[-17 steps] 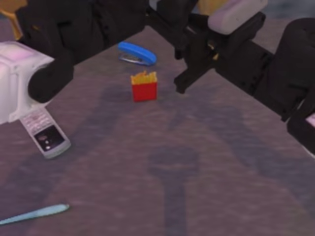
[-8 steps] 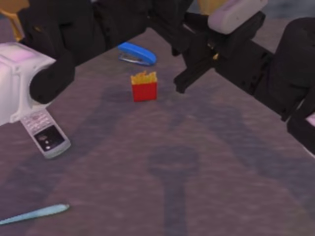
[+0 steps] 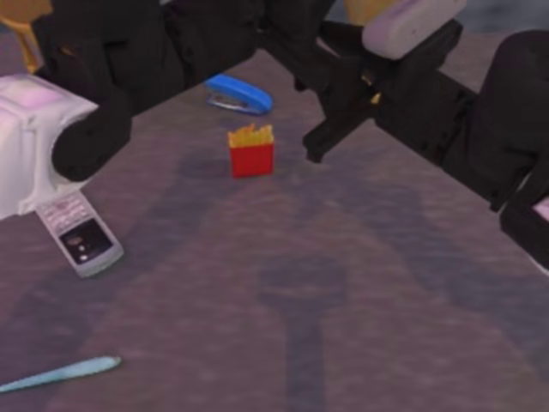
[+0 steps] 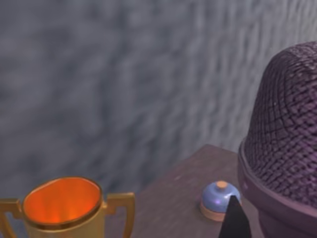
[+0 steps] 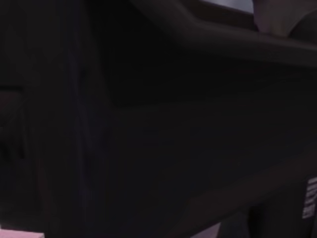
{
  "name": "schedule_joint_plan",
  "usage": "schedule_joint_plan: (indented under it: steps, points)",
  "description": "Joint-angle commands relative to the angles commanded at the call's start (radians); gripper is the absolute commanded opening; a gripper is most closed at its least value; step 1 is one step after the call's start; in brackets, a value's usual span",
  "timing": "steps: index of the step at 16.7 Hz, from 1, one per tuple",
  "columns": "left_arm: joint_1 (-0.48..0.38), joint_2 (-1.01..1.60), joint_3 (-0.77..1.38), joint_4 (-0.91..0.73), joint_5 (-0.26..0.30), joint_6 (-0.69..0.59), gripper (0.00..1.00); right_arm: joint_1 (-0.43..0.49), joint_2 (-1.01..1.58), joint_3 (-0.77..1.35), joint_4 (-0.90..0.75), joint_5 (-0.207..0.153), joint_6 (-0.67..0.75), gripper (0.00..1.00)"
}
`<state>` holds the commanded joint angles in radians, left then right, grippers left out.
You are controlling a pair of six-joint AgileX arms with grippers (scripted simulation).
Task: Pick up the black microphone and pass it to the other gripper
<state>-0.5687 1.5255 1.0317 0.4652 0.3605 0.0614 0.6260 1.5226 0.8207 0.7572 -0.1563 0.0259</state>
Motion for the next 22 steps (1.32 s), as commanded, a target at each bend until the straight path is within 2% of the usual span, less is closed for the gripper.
schedule_joint_plan:
  steps: [10,19,22]
  points:
    - [0.0,0.0,0.0,0.0,0.0,0.0,0.0,0.0,0.0,0.0,0.0,0.0,0.0,0.98]
    - [0.0,-0.006,0.009,-0.002,-0.01,0.007,0.0,-0.005,0.009,-0.009,0.0,0.007,-0.005,1.0]
    - [0.023,-0.019,-0.005,-0.005,0.014,0.009,0.0,-0.011,-0.032,-0.046,-0.009,-0.002,-0.005,1.0]
